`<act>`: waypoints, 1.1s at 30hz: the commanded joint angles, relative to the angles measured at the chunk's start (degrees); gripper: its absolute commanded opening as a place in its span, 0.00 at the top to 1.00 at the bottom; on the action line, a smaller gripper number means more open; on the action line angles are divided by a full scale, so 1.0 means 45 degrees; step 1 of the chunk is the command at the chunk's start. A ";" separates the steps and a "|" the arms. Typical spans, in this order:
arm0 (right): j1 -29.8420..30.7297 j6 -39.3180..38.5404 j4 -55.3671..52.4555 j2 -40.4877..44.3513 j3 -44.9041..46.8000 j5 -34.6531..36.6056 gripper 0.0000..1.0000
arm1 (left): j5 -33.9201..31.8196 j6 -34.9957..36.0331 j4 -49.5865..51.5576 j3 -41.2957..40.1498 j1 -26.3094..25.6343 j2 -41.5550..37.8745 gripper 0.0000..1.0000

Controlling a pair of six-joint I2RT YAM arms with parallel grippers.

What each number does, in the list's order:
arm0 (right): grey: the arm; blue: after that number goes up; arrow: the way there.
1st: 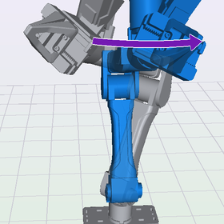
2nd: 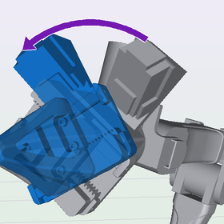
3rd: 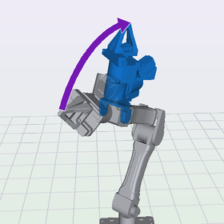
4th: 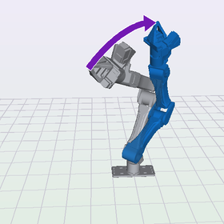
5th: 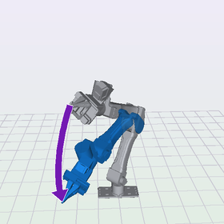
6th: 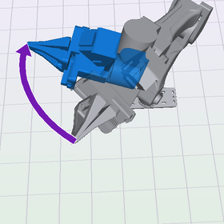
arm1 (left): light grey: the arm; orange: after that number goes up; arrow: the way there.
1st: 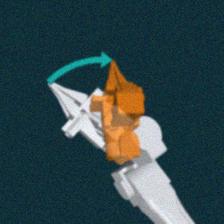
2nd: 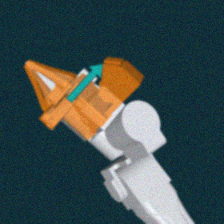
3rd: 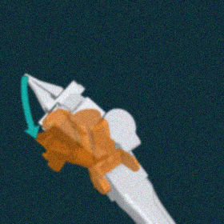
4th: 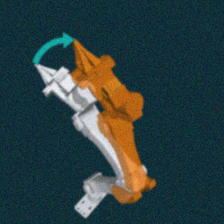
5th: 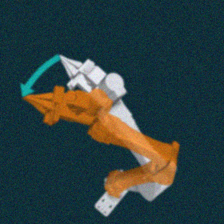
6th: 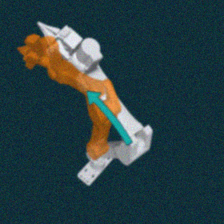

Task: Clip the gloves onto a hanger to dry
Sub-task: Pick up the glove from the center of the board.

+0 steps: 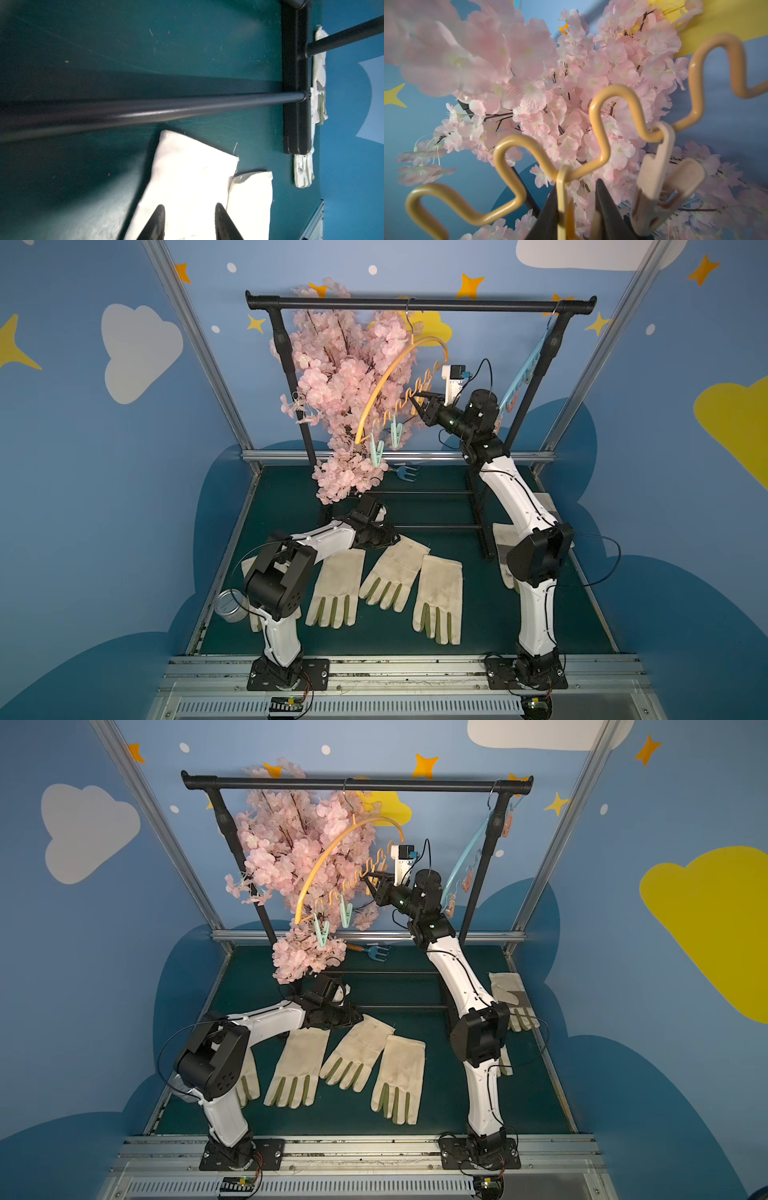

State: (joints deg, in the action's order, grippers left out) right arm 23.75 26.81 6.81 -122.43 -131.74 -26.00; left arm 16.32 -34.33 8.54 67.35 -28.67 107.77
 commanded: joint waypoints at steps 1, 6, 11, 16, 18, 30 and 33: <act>0.0038 0.0010 0.0048 0.0508 0.0116 -0.0072 0.83 | -0.0565 0.0637 0.0108 0.0781 -0.0163 0.0721 0.59; 0.0035 0.0028 0.0028 0.0508 0.0155 -0.0120 0.83 | -0.2019 0.1585 0.0563 0.1437 -0.0529 0.1453 0.50; 0.0016 0.0047 0.0101 0.0488 0.0160 -0.0126 0.83 | -0.3657 0.2278 0.0993 0.1825 -0.0889 0.1858 0.41; 0.0025 0.0077 0.0111 0.0486 0.0218 -0.0140 0.83 | -0.4122 0.2866 0.1805 0.2421 -0.1212 0.2612 0.32; 0.0025 0.0112 0.0174 0.0469 0.0243 -0.0159 0.83 | -0.4305 0.2942 0.2021 0.2527 -0.1372 0.2876 0.32; 0.0038 0.0272 0.0326 0.0508 0.0409 -0.0175 0.84 | -0.5197 0.2354 0.1631 0.1279 -0.1806 0.2085 0.97; 0.0067 0.0293 0.0350 0.0526 0.0409 -0.0199 0.84 | -0.5269 0.2285 0.1054 0.0775 -0.1745 0.1098 0.97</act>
State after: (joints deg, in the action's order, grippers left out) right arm 23.79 27.29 7.60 -122.21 -130.80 -26.24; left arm -7.03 -23.35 10.81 73.58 -36.45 115.74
